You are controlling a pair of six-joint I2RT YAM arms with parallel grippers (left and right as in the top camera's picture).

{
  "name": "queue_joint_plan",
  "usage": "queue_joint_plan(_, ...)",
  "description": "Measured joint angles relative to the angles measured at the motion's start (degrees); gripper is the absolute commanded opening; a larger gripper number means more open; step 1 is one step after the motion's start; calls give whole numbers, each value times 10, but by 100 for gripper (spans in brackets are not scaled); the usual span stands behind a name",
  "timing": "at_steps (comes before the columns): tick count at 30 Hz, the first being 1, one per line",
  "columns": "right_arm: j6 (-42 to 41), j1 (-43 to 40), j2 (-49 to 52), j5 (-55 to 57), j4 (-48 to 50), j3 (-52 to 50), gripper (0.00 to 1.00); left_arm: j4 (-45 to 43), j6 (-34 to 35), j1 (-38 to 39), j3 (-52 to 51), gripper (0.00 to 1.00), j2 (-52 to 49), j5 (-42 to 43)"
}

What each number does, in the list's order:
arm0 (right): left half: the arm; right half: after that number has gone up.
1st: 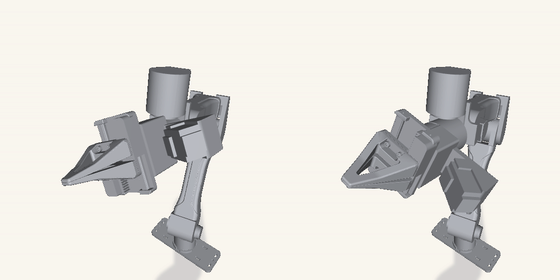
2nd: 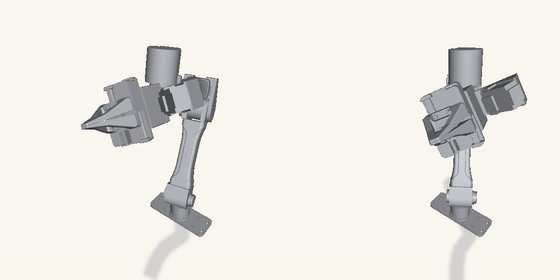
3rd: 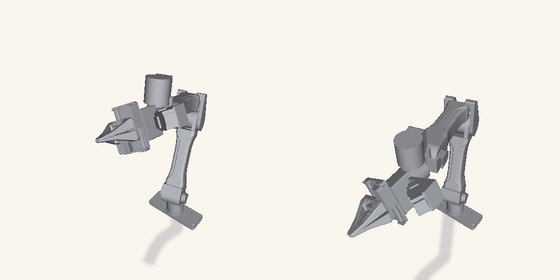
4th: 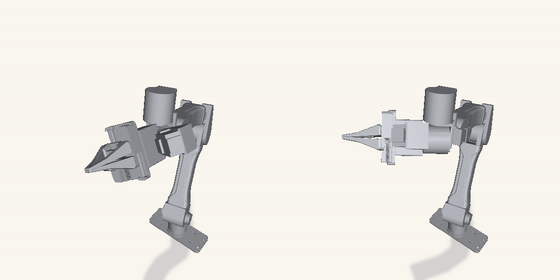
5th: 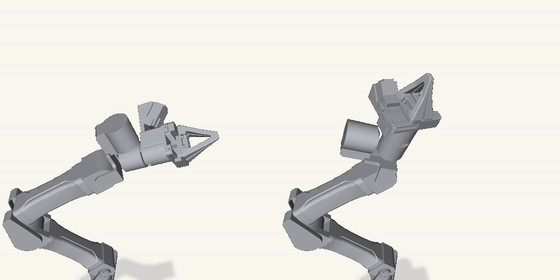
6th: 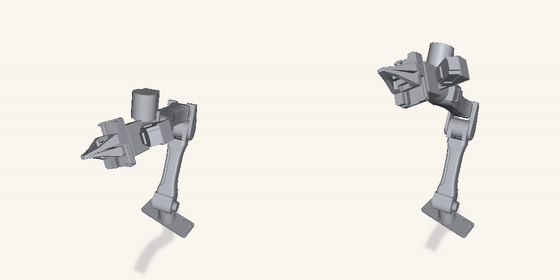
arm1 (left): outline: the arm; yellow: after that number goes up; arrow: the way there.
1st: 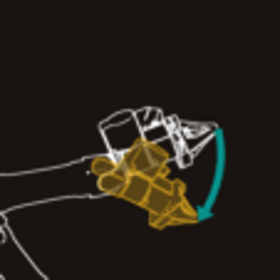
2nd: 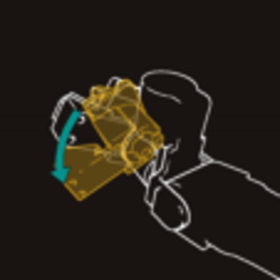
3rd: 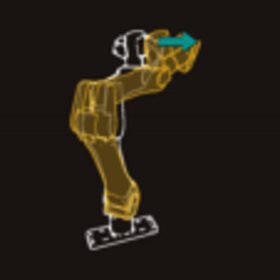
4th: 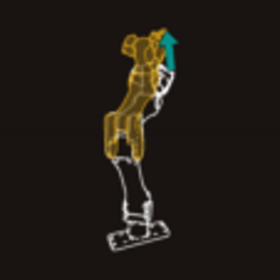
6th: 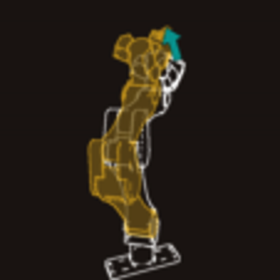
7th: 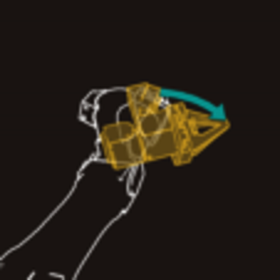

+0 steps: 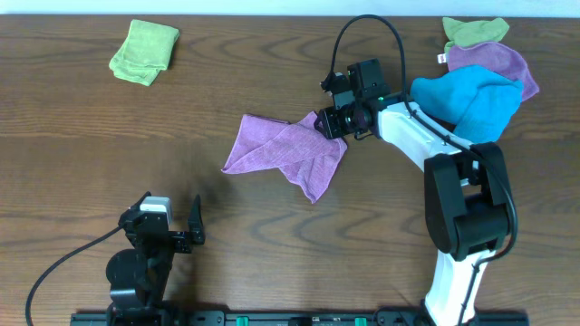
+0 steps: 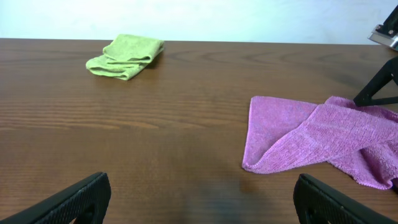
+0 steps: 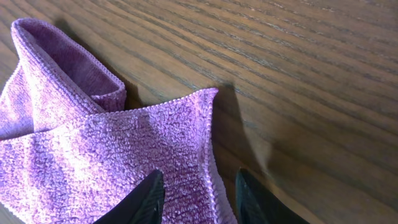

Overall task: Fold the cloth
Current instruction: 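Drag the pink cloth to the table center with the right gripper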

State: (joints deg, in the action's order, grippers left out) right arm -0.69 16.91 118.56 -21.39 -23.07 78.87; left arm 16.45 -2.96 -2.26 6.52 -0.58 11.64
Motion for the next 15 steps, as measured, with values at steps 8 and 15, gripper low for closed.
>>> queue_joint_plan(8,16,2,9,4,0,0,10,0,0,0,0,95,0,0)
queue_joint_plan(15,14,2,16,9,1,0,1,0,0,0,0,95,0,0)
